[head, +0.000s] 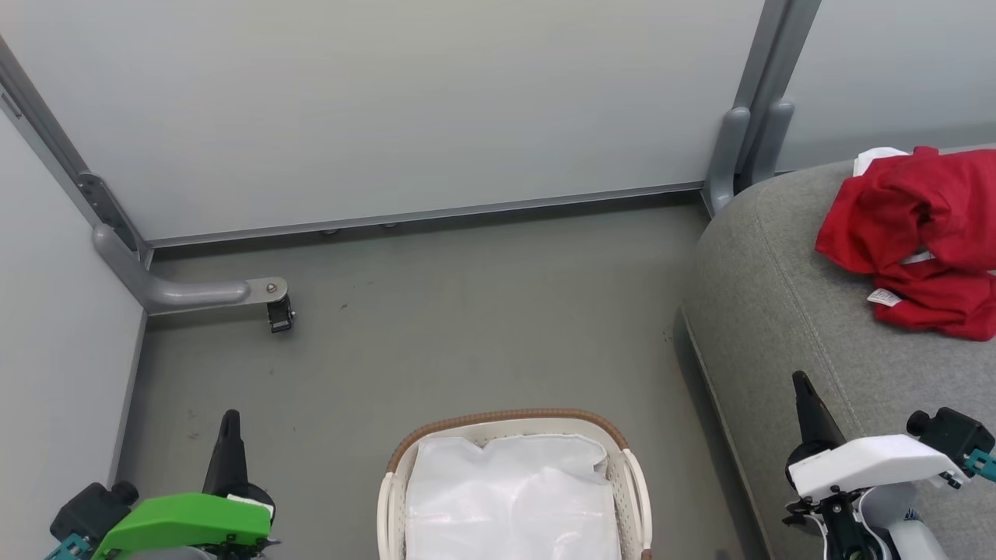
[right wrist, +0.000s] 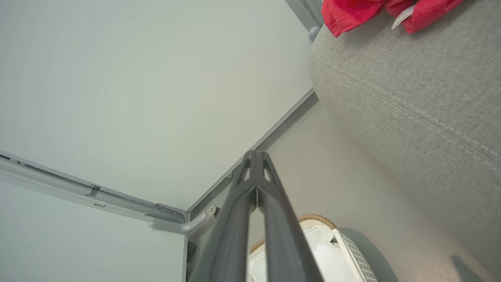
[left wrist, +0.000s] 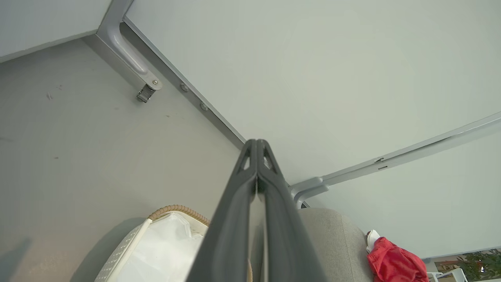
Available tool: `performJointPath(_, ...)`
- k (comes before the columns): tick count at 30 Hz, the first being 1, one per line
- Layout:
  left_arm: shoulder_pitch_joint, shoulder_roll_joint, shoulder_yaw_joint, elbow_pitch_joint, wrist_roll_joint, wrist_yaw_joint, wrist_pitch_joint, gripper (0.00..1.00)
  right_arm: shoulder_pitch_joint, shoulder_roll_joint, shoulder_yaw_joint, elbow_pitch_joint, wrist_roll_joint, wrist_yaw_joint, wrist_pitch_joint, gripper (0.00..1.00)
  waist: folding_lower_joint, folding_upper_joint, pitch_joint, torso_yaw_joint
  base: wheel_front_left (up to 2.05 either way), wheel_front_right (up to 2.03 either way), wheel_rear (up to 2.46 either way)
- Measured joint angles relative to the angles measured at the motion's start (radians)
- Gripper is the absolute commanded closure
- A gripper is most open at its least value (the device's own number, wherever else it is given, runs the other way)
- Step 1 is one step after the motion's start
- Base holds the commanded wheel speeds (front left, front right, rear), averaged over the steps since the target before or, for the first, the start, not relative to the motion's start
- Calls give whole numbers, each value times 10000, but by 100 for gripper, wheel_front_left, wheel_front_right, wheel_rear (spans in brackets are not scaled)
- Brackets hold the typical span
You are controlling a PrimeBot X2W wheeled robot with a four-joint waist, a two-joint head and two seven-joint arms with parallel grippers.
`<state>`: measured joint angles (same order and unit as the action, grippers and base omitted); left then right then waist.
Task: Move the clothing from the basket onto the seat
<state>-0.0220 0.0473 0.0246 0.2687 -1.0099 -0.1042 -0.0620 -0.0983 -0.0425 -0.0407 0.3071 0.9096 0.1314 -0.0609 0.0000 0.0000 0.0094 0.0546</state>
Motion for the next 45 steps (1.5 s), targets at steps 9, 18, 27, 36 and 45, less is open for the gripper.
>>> performJointPath(9, -128, 0, 117, -33, -922, -17, 272, 100, -1, -10, -113, -88, 1058, 0, 263, 100, 0, 0, -7, -62, 0, 0, 0)
performJointPath(18, -225, 0, 259, -54, -1776, -54, 522, 100, -3, -15, -209, -171, 2057, -2, 506, 100, 0, 0, -15, -126, 0, 0, 0)
performJointPath(27, -335, 0, 380, -84, -2552, -98, 757, 100, -7, -19, -311, -259, 2974, -2, 732, 100, 1, 0, -22, -191, 0, 0, 0)
performJointPath(36, -422, 0, 476, -105, -3260, -115, 963, 100, -15, -27, -397, -332, 3822, -2, 961, 100, 0, 0, -29, -254, 0, 0, 0)
performJointPath(45, -512, 0, 593, -134, -3929, -150, 1156, 100, -29, -31, -477, -401, 4610, -2, 1149, 100, 0, 0, -37, -319, 0, 0, 0)
